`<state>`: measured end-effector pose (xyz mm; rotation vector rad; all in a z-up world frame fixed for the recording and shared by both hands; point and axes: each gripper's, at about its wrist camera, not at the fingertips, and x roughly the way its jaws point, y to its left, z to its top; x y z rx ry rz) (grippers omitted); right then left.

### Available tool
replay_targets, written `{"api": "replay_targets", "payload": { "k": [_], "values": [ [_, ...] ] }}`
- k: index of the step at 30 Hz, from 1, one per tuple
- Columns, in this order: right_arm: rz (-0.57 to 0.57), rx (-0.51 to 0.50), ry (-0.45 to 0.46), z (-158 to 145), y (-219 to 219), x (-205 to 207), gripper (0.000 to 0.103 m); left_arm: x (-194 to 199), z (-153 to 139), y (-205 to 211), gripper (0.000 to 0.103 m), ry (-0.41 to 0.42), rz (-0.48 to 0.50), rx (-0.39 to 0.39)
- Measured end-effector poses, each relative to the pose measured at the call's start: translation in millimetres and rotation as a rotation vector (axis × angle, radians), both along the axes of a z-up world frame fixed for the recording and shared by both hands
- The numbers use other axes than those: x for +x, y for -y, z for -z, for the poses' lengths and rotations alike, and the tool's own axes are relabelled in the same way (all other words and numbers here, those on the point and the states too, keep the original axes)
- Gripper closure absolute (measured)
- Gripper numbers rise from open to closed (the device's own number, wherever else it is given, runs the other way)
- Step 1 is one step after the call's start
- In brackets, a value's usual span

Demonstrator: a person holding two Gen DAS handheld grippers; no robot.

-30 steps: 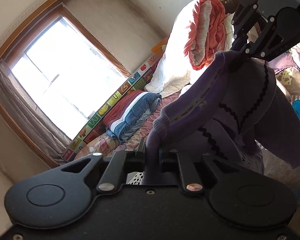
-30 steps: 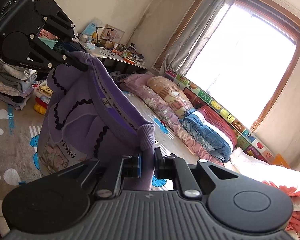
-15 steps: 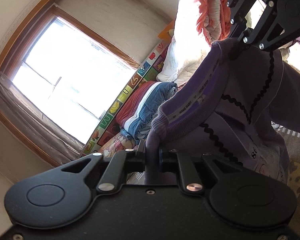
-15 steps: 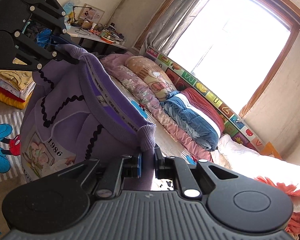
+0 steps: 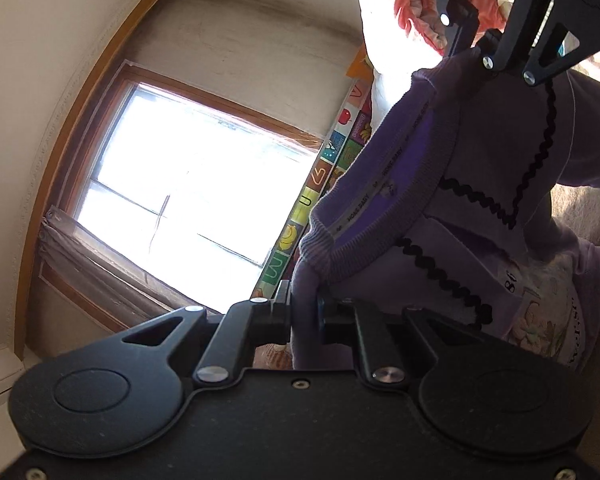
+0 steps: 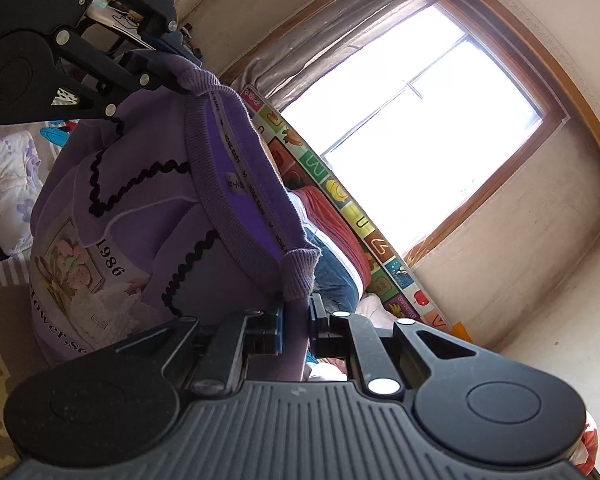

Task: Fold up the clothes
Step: 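Raise and flip the held sweatshirt over with both grippers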

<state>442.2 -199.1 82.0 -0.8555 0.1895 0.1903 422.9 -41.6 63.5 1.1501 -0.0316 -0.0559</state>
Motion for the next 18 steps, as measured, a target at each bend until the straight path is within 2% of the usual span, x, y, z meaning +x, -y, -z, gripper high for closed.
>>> {"api": "replay_targets", "payload": {
  "k": [5,9,14,18],
  "values": [
    [-0.06,-0.099,-0.044,60,4,-34,0.09,-49,47,-11,0.092,-0.014,0.064,0.074],
    [-0.112,-0.187,-0.075,97,1,-74,0.09,-88,80,-13,0.092,-0.058,0.106,0.135],
    [-0.173,-0.307,-0.128,143,-13,-131,0.09,-140,118,-16,0.092,-0.129,0.143,0.174],
    [-0.201,-0.349,-0.173,173,-22,-165,0.09,-180,147,-18,0.092,-0.175,0.166,0.228]
  ]
}}
